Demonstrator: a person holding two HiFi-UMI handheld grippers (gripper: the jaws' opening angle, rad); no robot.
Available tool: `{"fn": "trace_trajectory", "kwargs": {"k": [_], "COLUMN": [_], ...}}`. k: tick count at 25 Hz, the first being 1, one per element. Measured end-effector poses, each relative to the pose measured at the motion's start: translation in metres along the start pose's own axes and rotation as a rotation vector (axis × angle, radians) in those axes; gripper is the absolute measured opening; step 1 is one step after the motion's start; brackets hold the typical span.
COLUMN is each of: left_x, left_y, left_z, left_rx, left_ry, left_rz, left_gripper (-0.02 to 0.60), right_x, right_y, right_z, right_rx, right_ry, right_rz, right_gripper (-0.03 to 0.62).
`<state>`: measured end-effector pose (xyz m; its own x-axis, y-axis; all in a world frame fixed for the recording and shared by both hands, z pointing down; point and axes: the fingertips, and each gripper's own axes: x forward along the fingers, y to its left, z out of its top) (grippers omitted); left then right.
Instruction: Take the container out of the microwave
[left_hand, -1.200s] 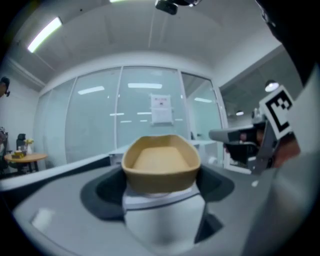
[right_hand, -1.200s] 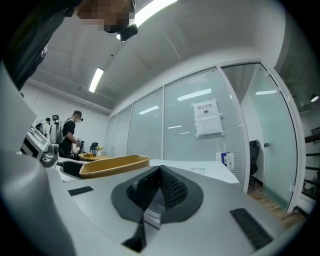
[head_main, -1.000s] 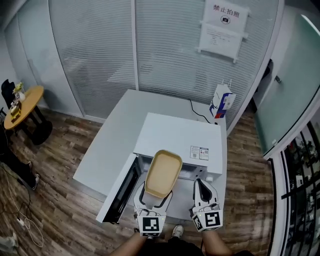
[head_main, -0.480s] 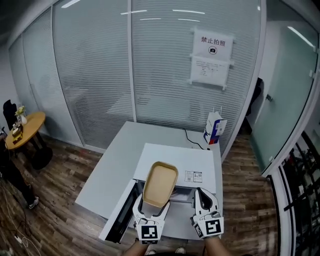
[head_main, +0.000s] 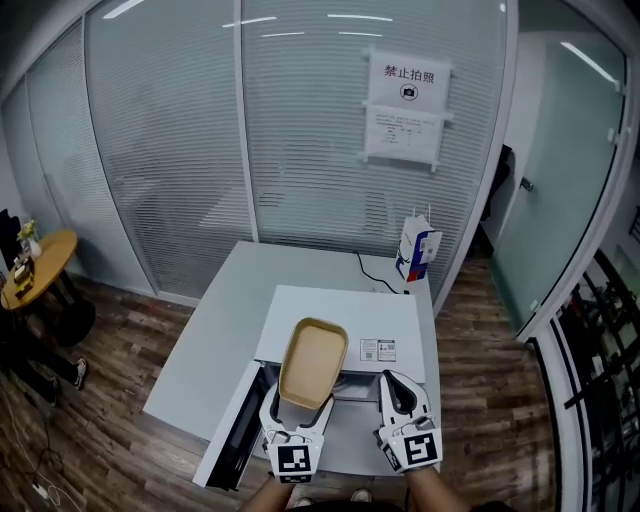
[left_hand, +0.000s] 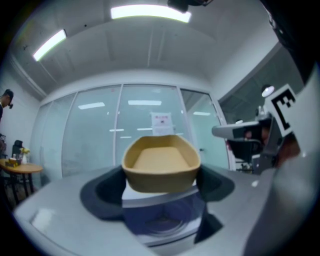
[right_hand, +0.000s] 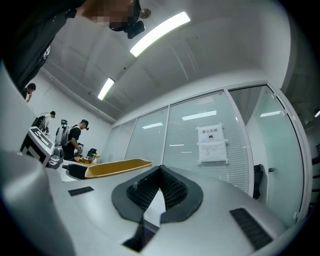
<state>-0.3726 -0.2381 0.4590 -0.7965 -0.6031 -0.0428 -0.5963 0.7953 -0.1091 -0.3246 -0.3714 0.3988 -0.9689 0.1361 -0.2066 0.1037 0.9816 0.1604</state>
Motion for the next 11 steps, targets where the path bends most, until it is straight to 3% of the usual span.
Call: {"fn": "trace_trajectory", "kwargs": {"k": [11], "left_x": [0.0099], "left_y": [-0.0002], "left_z": [-0.0088], "left_rx": [0.002], "left_ry": [0.020], "left_rz": [-0.006], "left_gripper": [0.440], "right_x": [0.0078], "right_y": [-0.0058], "right_z": [-0.0076], "right_rx": [-0.004], "right_ry": [0.010], "right_rz": [-0.001], "right_gripper": [-0.002]}}
